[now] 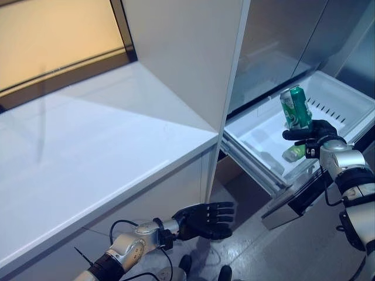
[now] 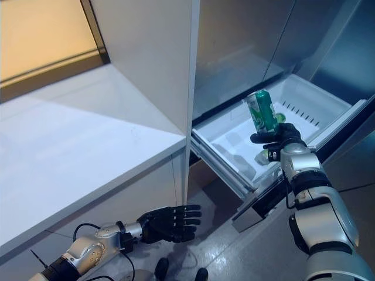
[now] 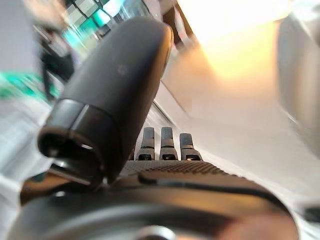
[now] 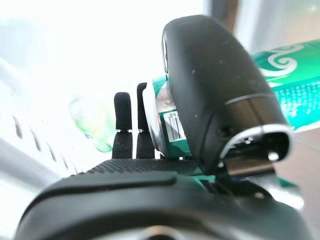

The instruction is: Put drinks into fridge and close the fridge

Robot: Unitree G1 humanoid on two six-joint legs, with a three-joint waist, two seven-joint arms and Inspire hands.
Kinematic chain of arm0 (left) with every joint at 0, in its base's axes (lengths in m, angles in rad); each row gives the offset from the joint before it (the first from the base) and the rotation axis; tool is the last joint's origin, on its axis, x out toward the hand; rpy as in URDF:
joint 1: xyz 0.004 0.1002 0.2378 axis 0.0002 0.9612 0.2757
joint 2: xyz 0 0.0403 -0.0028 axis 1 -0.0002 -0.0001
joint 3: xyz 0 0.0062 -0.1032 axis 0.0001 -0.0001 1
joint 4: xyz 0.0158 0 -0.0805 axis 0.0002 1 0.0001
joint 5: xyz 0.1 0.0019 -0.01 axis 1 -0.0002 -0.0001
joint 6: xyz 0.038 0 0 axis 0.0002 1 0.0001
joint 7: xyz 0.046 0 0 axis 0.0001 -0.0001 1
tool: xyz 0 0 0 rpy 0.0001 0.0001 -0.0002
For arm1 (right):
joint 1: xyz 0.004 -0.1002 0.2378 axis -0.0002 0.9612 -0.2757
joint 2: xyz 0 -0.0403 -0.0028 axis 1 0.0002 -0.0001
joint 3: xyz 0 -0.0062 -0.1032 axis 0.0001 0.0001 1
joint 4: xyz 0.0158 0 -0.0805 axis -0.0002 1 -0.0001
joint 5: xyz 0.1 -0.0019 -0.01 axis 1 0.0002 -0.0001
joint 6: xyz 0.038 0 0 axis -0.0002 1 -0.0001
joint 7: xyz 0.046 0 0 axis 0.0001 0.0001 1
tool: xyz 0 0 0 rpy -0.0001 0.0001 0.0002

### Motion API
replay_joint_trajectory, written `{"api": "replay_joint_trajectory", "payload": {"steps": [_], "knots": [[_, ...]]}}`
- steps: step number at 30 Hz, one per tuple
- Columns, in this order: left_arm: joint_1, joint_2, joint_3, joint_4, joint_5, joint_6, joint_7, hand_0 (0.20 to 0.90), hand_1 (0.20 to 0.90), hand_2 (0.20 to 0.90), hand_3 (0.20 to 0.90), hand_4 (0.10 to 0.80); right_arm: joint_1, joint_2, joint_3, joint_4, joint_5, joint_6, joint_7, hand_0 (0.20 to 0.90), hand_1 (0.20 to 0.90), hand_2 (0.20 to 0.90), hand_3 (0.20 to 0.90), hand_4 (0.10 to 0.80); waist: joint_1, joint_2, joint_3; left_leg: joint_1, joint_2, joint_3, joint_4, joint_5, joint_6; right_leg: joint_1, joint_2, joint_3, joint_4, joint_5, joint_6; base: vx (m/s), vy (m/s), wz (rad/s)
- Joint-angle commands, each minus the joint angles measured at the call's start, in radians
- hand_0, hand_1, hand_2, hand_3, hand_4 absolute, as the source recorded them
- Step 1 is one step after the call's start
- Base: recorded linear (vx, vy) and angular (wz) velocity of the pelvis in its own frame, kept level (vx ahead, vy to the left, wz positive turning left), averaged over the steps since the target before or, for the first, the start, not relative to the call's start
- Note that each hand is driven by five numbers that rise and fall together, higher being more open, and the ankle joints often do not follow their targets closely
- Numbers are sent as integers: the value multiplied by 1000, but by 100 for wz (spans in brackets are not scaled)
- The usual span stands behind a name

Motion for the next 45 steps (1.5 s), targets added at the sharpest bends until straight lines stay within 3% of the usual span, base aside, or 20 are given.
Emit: {"api": "replay_joint_trajectory", "payload": {"steps": [1,3,11,22,23,24,25,26,35,38,42,45], "knots": [[-27,-15,-19,54,137,-154,63,900,900,900,900,800,-251,-92,33,-26,-29,-136,16,300,300,300,200,100,28,-45,-7,-29,-37,54,53,-70,41,-52,-1,52,113,-46,15,-83,-45,0],[-23,-24,-3,186,256,-204,152,900,900,900,900,800,-224,-85,25,-20,-57,-115,42,300,300,300,200,100,30,-44,17,-49,-34,59,57,-66,39,-71,-2,47,117,-41,15,-76,-36,0],[-25,-80,186,583,410,-216,260,900,900,900,900,800,-224,-78,58,68,-177,-58,162,300,300,300,200,100,42,-24,85,-111,-36,67,71,-51,35,-130,-9,31,127,-33,11,-85,10,3],[10,-78,279,604,333,-219,214,900,900,900,900,800,-294,-118,150,126,-370,45,284,300,300,300,200,100,56,6,148,-163,-41,71,84,-39,28,-182,-18,21,144,-31,5,-72,33,0],[12,-78,283,590,322,-223,208,900,900,900,900,800,-303,-123,163,132,-393,59,305,338,338,338,244,144,59,6,150,-165,-42,72,83,-38,27,-184,-18,20,144,-30,5,-31,5,0],[12,-78,283,590,322,-223,208,900,900,900,900,800,-304,-123,163,132,-393,59,306,533,533,533,472,372,59,6,150,-166,-42,72,83,-38,27,-184,-18,20,144,-30,5,0,0,0],[13,-78,283,580,318,-227,202,900,900,900,900,800,-312,-126,171,139,-409,72,323,768,768,768,746,646,61,6,152,-166,-42,71,83,-37,26,-186,-18,19,146,-30,5,0,0,0],[11,-77,282,568,317,-230,196,900,900,900,900,800,-316,-127,177,144,-417,91,336,900,900,900,900,800,63,4,153,-165,-41,70,81,-36,26,-185,-17,18,145,-29,5,0,0,0],[8,-67,267,513,340,-217,208,900,900,900,900,800,-341,-121,188,133,-382,96,344,900,900,900,900,800,66,-11,148,-155,-35,75,71,-33,22,-180,-14,17,145,-27,4,0,0,0],[9,-62,270,529,360,-204,222,900,900,900,900,800,-341,-128,171,65,-277,21,251,900,900,900,900,800,53,-20,137,-141,-27,87,65,-36,21,-173,-11,23,144,-26,7,0,0,0],[35,-60,295,573,422,-200,234,900,900,900,900,800,-272,-141,83,-183,-64,-66,72,900,900,900,900,800,20,-43,111,-115,-18,110,62,-49,21,-160,-7,39,142,-28,11,4,-10,-7],[61,-70,318,618,466,-211,236,900,900,900,900,800,-157,-157,-52,-384,-10,-172,-24,900,900,900,900,800,-20,-56,81,-91,-17,127,63,-63,25,-147,1,70,140,-29,15,30,-8,-19]]}}
